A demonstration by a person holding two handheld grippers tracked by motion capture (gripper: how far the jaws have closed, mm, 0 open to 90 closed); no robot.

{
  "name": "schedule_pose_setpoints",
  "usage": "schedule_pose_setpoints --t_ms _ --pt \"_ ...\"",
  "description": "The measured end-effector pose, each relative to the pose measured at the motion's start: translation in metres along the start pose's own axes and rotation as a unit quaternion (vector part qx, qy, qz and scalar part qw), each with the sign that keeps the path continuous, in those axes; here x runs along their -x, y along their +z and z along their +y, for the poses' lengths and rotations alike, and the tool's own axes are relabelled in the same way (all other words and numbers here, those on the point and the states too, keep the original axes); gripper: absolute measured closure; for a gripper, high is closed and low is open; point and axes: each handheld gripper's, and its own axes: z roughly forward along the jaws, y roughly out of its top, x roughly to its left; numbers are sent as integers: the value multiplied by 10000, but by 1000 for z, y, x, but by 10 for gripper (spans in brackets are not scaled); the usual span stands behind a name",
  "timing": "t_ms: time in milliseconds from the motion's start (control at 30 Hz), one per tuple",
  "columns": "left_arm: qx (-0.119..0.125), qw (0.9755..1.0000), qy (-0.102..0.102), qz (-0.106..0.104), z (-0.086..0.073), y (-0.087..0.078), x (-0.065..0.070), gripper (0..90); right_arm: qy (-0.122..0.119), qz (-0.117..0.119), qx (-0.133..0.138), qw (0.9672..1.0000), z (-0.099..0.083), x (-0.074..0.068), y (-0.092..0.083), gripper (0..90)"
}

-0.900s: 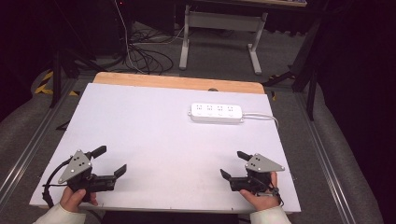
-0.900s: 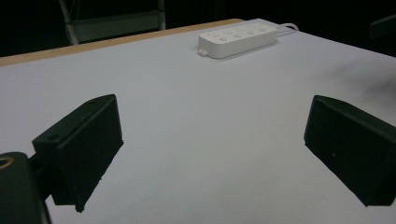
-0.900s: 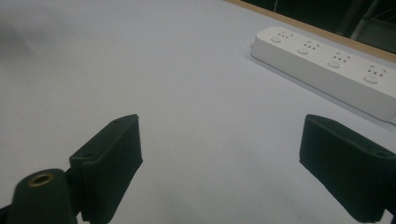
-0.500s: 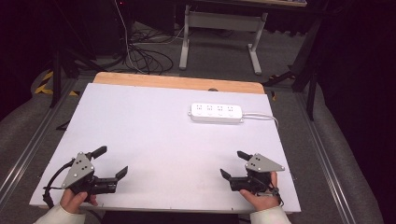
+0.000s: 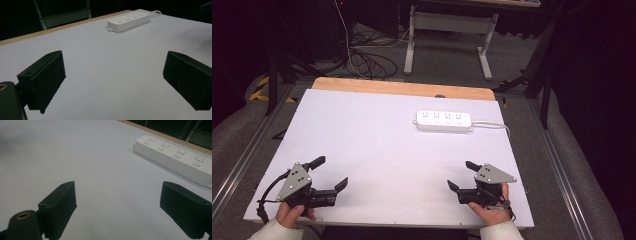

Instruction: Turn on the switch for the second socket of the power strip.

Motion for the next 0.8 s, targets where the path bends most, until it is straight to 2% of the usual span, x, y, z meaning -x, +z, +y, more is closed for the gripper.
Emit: schedule_pose_setpoints --t_ms 33,67,200,400,667,800 --pt "0 10000 -5 0 0 0 0 48 7 -28 1 10000 1 0 0 142" --pt "3 10000 -21 12 0 0 0 48 -7 -45 -43 10000 3 1 -1 205" --pt "-4 10000 10 34 0 0 0 48 -18 -97 -79 9999 8 2 -3 213" --pt "-37 10000 15 49 0 0 0 48 71 -7 -62 10000 20 6 -6 213" --pt "-29 10000 3 52 0 1 0 48 -38 -10 -87 10000 32 8 -5 212" --pt "-12 10000 29 67 0 0 0 47 -191 -1 -145 9997 48 10 -1 212"
